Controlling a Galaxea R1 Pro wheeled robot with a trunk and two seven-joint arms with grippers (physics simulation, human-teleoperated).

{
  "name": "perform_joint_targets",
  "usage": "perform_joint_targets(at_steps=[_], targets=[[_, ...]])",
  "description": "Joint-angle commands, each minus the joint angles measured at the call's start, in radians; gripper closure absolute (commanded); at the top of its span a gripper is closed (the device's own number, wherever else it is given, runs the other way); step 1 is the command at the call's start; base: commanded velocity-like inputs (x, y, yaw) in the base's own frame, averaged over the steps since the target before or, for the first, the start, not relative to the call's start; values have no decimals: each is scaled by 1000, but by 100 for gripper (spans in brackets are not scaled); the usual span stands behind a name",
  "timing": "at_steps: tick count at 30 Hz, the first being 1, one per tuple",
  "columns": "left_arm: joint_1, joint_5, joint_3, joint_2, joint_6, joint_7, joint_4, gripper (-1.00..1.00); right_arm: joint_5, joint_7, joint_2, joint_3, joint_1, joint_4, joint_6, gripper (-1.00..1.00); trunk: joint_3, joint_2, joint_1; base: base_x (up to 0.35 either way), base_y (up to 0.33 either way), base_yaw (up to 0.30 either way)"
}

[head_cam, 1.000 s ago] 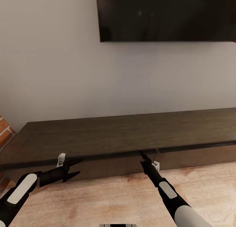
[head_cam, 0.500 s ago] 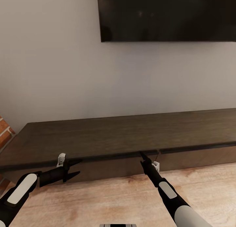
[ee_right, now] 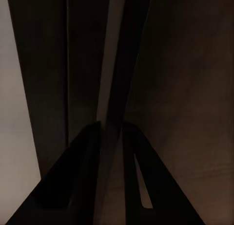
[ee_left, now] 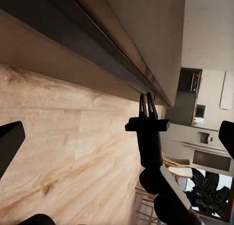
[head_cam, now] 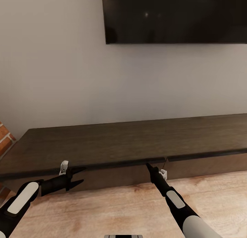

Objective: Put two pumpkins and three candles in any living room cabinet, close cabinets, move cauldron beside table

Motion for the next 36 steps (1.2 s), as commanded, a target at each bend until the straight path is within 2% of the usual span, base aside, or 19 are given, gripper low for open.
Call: perform_joint_targets(at_steps=[1, 36], targets=[[-1, -4, -2, 0, 0, -7, 1, -100, -14, 7, 1, -8, -1, -1, 15, 100, -1, 0, 0, 0, 0, 0], [-1, -4, -2, 1, 0, -7, 1, -100, -17, -8, 0, -12, -1, -6, 20, 100, -1, 0, 0, 0, 0, 0]])
